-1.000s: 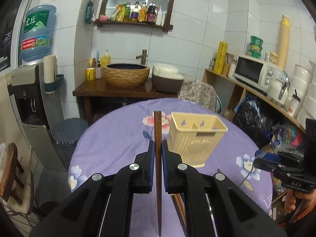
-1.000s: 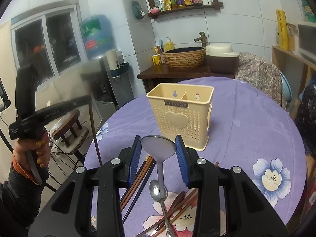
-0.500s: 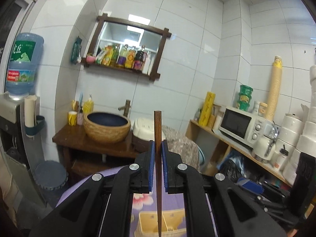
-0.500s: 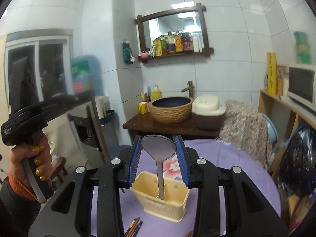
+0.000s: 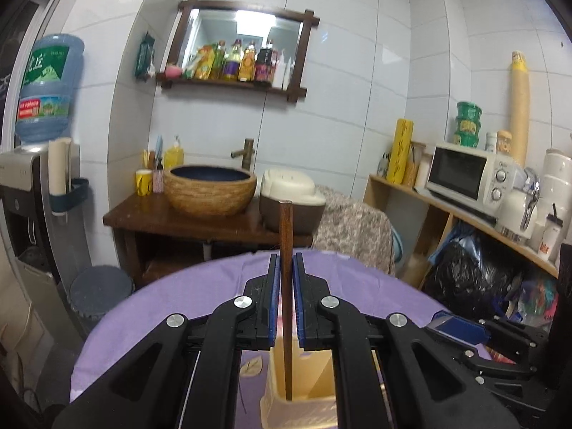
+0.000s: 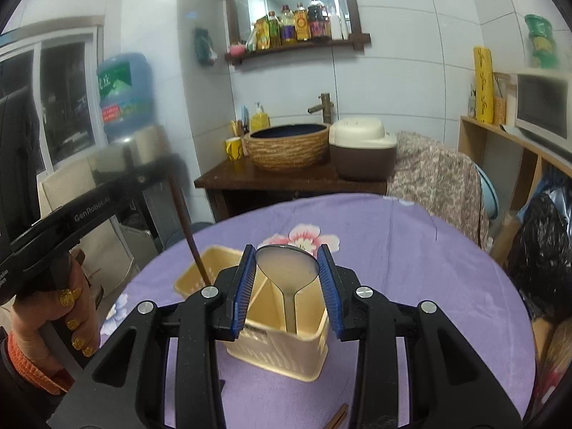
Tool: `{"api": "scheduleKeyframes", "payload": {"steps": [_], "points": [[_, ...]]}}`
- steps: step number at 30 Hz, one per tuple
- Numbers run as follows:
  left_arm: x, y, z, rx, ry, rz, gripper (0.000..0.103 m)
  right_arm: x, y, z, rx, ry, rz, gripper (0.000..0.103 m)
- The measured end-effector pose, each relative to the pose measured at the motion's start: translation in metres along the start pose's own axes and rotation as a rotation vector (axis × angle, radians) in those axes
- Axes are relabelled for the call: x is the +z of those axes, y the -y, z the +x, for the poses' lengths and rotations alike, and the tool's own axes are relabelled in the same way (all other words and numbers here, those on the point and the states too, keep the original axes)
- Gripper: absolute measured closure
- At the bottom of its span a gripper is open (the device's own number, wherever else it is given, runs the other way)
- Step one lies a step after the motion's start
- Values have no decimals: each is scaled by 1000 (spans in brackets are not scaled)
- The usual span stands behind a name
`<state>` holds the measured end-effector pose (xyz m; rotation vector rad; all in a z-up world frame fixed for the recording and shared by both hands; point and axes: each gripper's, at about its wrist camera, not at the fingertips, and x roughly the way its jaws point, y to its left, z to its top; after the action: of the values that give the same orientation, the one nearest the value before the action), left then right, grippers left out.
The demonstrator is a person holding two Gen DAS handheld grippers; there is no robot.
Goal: Organize utensils
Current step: 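Lower the grey spoon into the holder with the right gripper while the left drops the chopstick in, then move both open grippers back over the remaining utensils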
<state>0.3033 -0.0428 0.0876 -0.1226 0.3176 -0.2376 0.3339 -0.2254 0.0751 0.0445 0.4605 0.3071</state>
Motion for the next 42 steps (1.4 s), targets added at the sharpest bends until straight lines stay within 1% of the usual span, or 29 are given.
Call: {"api": "scheduleKeyframes", "payload": {"steps": [5, 11, 12, 13, 15, 16, 17, 18, 19, 20, 21, 23, 25, 27, 30, 32, 33, 35, 36, 37, 39, 42], "points": [[-15, -8, 9, 0, -50, -9, 95, -16, -2, 11, -27, -24, -21, 67], [-20, -7, 10, 10, -67, 9, 95, -17, -2, 9, -37, -5, -25, 66], [-19, -7, 7, 7, -61, 6, 95, -18, -1, 6, -32, 8, -23, 64], [-19, -7, 6, 3, -60, 8, 94, -19, -1, 4, -31, 16, -23, 52], [-17, -6, -1, 2, -58, 22, 90, -20, -1, -3, -44, 40, -22, 39], [-18, -6, -4, 8, -57, 29, 79, -20, -1, -7, -47, 45, -24, 39], [-17, -6, -10, 16, -51, 34, 64, -21, -2, -12, -48, 47, -26, 39], [-18, -7, -17, 23, -43, 38, 57, -22, -2, -17, -49, 49, -27, 39], [-20, -7, -23, 28, -39, 40, 48, -25, -2, -22, -52, 49, -29, 39], [-22, -8, -31, 33, -42, 43, 42, -27, -3, -28, -56, 47, -33, 39], [-26, -9, -38, 35, -58, 47, 40, -31, -3, -35, -60, 41, -36, 38], [-36, -11, -47, 38, -95, 53, 26, -43, -4, -47, -54, 26, -36, 37], [-52, -14, -54, 36, -160, 67, 23, -54, -4, -56, -50, 1, -34, 33], [-68, -17, -60, 38, -216, 69, 23, -71, -7, -64, -42, -30, -33, 32], [-100, -24, -69, 36, -313, 49, 23, -100, -11, -73, -41, -79, -22, 31], [-119, -25, -75, 33, -357, 50, 24, -121, -13, -78, -53, -105, -16, 27], [-127, -24, -78, 34, -371, 52, 27, -132, -14, -79, -64, -125, -13, 25], [-148, -22, -82, 33, -423, 56, 38, -153, -14, -81, -103, -161, -1, 25], [-157, -21, -84, 20, -449, 57, 41, -159, -14, -82, -116, -173, 6, 25], [-163, -21, -85, 12, -468, 54, 46, -167, -12, -84, -132, -186, 16, 25], [-175, -20, -88, 5, -505, 38, 50, -182, -8, -89, -158, -210, 45, 25], [-186, -15, -89, -18, -537, 36, 56, -196, -4, -95, -172, -229, 75, 25]]}}
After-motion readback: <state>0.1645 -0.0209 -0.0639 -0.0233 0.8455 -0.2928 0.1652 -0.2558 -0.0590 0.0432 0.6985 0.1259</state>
